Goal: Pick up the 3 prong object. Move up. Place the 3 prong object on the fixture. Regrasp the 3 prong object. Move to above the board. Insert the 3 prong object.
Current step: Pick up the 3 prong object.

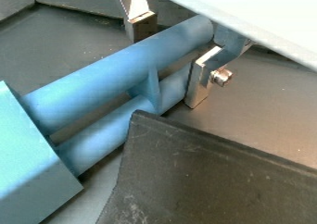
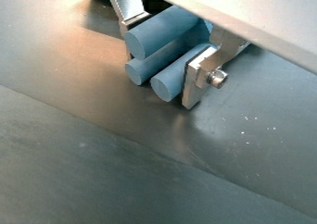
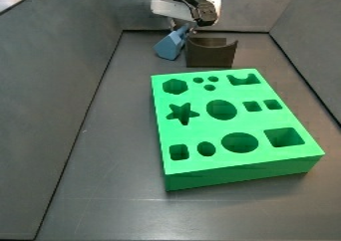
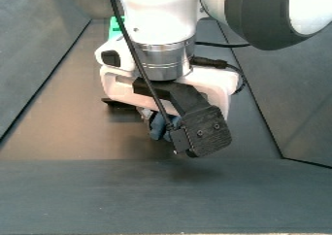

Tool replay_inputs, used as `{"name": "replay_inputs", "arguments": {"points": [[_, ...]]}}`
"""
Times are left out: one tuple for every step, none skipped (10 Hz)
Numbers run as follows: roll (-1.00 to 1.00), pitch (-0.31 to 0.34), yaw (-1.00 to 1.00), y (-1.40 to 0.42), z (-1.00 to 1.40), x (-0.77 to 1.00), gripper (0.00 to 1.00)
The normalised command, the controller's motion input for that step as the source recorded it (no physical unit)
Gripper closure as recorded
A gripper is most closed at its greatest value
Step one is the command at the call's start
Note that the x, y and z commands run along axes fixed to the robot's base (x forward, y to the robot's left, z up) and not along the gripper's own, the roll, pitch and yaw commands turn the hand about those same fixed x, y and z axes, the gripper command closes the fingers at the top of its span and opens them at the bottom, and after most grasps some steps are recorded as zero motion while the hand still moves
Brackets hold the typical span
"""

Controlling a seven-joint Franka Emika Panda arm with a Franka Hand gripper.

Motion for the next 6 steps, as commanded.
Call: {"name": "replay_inputs", "arguments": {"points": [[0.00,0.000,0.00,0.00,0.00,0.00,1.00],[0.00,0.000,0.00,0.00,0.00,0.00,1.00],[0.00,0.000,0.00,0.00,0.00,0.00,1.00],[0.00,0.000,0.00,0.00,0.00,0.00,1.00],[0.00,0.000,0.00,0.00,0.00,0.00,1.00],[0.00,0.000,0.00,0.00,0.00,0.00,1.00]]}}
